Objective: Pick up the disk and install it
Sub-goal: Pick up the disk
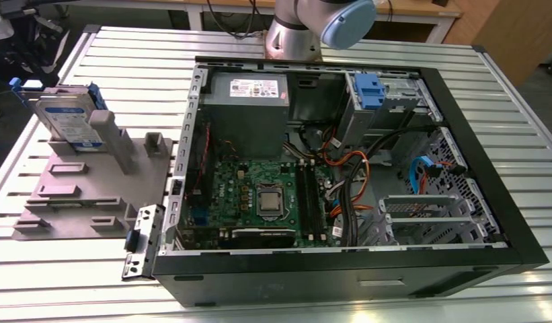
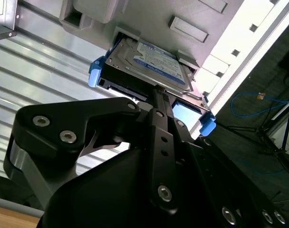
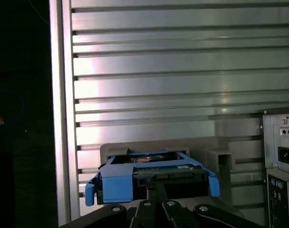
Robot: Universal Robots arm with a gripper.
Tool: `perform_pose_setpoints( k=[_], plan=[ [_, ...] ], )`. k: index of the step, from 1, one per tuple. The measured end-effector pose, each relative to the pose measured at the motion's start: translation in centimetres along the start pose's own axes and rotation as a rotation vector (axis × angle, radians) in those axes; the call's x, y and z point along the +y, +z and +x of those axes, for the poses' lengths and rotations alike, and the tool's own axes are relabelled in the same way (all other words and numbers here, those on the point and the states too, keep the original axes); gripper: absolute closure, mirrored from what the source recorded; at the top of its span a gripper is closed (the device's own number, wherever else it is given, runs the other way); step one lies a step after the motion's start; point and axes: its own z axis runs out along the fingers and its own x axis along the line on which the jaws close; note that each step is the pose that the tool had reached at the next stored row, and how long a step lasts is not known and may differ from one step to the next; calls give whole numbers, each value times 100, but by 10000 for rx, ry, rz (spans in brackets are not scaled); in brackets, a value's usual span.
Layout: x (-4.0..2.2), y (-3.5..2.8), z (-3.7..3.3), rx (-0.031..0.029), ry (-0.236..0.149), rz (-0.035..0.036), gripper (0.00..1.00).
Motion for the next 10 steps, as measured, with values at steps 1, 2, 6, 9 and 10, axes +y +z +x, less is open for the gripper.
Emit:
perform_pose_setpoints(
  k=[1, 2, 6, 9, 10],
  plan=[
    [0, 0, 0, 5, -134, -3, 89],
    [0, 0, 0, 11, -288, -6, 89],
    [0, 0, 0, 33, -951, -18, 89],
    [0, 0, 0, 53, -1458, -29, 89],
    [0, 0, 0, 58, -1627, -34, 89]
  ],
)
